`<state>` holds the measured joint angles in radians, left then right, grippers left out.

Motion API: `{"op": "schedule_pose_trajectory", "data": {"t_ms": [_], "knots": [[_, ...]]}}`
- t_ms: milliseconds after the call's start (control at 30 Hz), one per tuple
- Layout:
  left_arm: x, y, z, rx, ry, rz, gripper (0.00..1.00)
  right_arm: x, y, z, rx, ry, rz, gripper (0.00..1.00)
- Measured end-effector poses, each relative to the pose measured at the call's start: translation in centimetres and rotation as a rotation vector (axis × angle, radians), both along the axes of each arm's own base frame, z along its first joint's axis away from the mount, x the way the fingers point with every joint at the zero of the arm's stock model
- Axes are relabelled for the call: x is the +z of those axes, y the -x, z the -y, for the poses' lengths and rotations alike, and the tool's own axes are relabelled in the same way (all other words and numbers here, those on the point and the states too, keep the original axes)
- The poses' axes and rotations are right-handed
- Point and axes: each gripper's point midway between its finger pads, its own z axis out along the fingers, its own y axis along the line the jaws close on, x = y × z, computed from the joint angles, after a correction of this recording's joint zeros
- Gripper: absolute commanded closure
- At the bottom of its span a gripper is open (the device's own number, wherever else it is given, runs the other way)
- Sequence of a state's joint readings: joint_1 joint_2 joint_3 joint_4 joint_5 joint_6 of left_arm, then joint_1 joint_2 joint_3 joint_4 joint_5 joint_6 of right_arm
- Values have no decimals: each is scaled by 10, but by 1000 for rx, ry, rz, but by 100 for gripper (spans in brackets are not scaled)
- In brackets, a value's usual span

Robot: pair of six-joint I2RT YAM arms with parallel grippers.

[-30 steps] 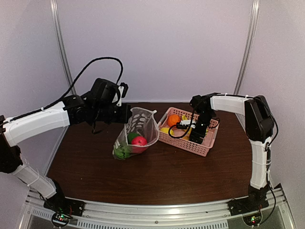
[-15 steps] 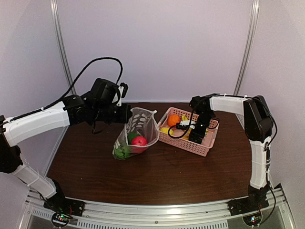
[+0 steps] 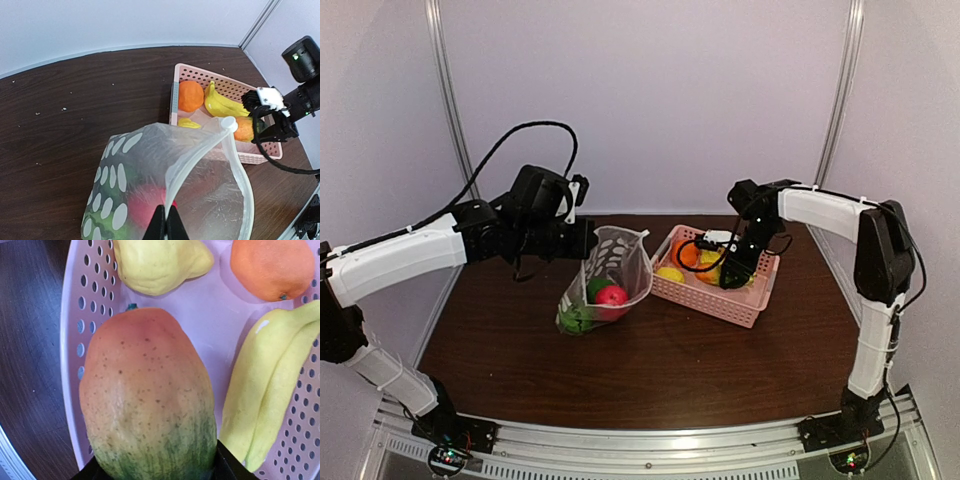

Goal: Place the food in the zip-top bag and seal the zipper
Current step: Pick up the fake fruit from the bin.

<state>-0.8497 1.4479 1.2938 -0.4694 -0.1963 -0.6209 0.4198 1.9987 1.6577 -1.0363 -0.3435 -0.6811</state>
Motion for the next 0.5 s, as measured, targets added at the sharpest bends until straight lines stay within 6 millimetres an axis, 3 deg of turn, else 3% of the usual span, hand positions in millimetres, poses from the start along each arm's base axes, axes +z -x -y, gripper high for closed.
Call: {"op": "schedule_pose_trajectory", "data": {"t_ms": [233,400,500], "knots": [[-2,1,1,-2,3,-5,100,64,4,5,-38,-82,117,60],[-2,1,2,-2,14,-10,100,126,28,-9,-16,-223,194,61],[-3,-1,5,-2,25,-14,100,153,50,-28,35,-287,227,67]]}}
